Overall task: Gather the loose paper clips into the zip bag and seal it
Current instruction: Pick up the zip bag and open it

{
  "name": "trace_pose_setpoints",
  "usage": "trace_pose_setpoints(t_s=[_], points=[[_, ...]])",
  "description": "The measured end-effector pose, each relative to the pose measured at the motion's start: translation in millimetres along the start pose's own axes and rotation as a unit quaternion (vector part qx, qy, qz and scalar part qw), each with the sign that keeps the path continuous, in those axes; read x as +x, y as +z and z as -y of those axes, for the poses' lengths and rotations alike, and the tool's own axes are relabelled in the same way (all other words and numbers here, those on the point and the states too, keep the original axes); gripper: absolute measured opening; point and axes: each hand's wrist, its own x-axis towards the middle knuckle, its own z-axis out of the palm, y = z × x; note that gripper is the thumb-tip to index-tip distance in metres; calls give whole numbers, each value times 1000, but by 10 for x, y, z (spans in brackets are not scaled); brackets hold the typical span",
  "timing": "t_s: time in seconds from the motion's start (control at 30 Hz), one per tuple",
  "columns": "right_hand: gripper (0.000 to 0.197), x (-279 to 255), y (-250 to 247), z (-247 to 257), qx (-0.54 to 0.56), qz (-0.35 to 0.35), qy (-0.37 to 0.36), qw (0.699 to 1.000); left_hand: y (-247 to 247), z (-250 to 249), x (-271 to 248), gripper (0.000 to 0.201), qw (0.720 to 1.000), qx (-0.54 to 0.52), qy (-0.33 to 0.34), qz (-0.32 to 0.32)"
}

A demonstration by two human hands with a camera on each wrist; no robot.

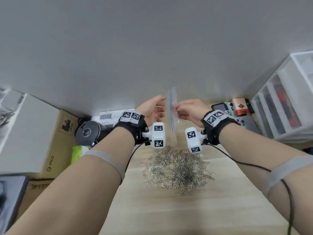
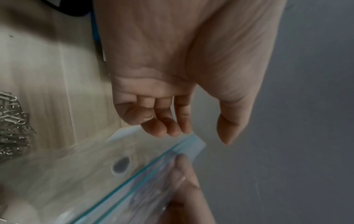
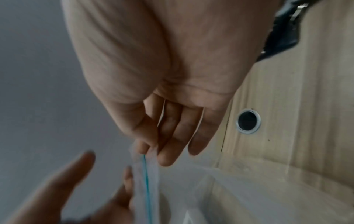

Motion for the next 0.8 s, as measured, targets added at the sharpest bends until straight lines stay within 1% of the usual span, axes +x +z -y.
trace_pose_setpoints(t_s=[0.07, 0.13, 0.2, 0.23, 0.27, 0.3, 0.37, 0.43, 0.5, 0.57, 0.63, 0.7, 0.8], points=[[2, -85, 97, 52, -44, 6, -16, 999, 52, 0, -104, 31, 998, 52, 11, 28], [15, -125, 151, 44, -92, 0, -29, 995, 103, 39, -152, 30, 995, 92, 22, 38], [24, -165, 177, 6, -139, -12, -42, 989, 131, 113, -173, 33, 992, 116, 29, 34], [25, -194, 188, -7, -155, -19, -47, 987, 138, 152, -184, 29, 992, 120, 32, 28], [23, -225, 194, -27, -167, -25, -49, 984, 132, 194, -205, 21, 992, 119, 35, 23], [21, -254, 197, -42, -169, -27, -47, 984, 117, 228, -227, 15, 992, 115, 39, 19], [15, -302, 195, -68, -157, -22, -39, 987, 82, 271, -271, 13, 993, 105, 51, 22], [18, -349, 203, -91, -148, -13, -37, 988, 54, 301, -337, 14, 992, 108, 63, 26], [25, -393, 217, -78, -136, -5, -35, 990, 50, 305, -390, 14, 989, 126, 69, 19], [35, -446, 233, -45, -118, -4, -23, 993, 49, 303, -456, 14, 986, 152, 74, -4], [40, -473, 200, -24, -103, -31, 4, 994, 12, 302, -493, 14, 980, 177, 77, -44], [36, -505, 126, -2, -118, -77, 28, 990, -68, 300, -519, 15, 971, 206, 86, -88], [18, -579, -42, 53, -247, -133, 23, 960, -225, 316, -552, 14, 948, 272, 100, -131]])
